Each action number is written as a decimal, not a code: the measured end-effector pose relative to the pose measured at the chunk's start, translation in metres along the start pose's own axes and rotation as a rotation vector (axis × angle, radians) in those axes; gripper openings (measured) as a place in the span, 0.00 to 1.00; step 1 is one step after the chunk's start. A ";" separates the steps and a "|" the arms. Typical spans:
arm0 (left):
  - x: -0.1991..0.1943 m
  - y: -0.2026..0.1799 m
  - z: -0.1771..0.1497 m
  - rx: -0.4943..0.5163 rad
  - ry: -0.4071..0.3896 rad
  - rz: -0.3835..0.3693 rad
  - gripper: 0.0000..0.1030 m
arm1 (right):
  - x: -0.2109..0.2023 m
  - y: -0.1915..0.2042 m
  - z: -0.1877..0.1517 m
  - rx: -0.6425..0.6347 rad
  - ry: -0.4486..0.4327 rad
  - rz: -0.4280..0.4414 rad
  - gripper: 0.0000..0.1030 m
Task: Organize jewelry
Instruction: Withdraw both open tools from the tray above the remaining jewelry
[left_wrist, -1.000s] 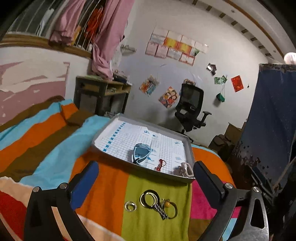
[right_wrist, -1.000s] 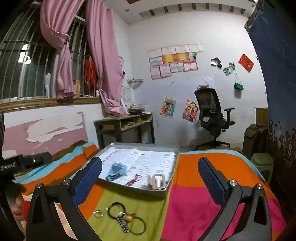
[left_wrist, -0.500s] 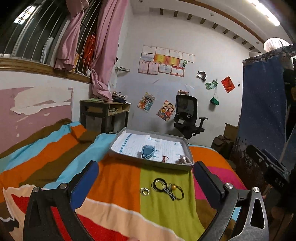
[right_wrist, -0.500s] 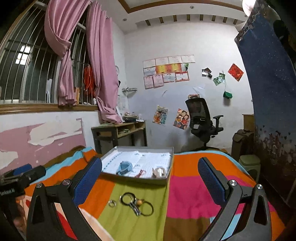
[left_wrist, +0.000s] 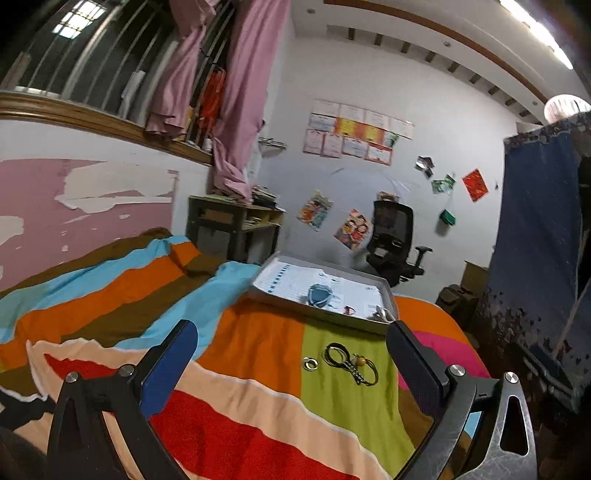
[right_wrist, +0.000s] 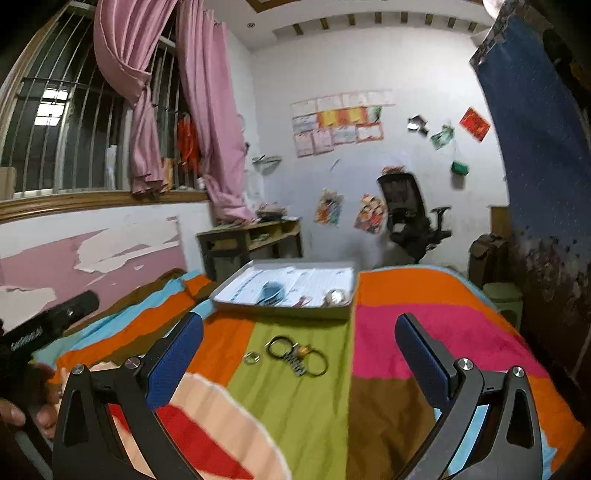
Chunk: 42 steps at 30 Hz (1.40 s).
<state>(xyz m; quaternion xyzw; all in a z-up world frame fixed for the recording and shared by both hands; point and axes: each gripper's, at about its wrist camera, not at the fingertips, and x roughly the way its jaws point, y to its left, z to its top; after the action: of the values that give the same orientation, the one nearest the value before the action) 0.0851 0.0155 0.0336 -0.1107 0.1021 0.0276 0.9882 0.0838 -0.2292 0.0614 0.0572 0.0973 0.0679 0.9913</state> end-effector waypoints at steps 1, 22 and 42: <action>-0.001 0.001 0.001 -0.003 0.007 0.007 1.00 | -0.001 0.000 -0.002 0.011 0.005 0.007 0.99; 0.006 -0.001 -0.010 0.042 0.059 0.077 1.00 | 0.007 0.003 -0.006 0.051 0.025 0.024 0.99; 0.077 0.004 0.016 0.093 0.102 0.066 1.00 | 0.056 -0.002 0.051 -0.207 -0.047 -0.043 0.99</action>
<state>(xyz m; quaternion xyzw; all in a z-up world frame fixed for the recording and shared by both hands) 0.1628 0.0256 0.0325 -0.0627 0.1573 0.0500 0.9843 0.1487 -0.2276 0.1002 -0.0460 0.0677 0.0551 0.9951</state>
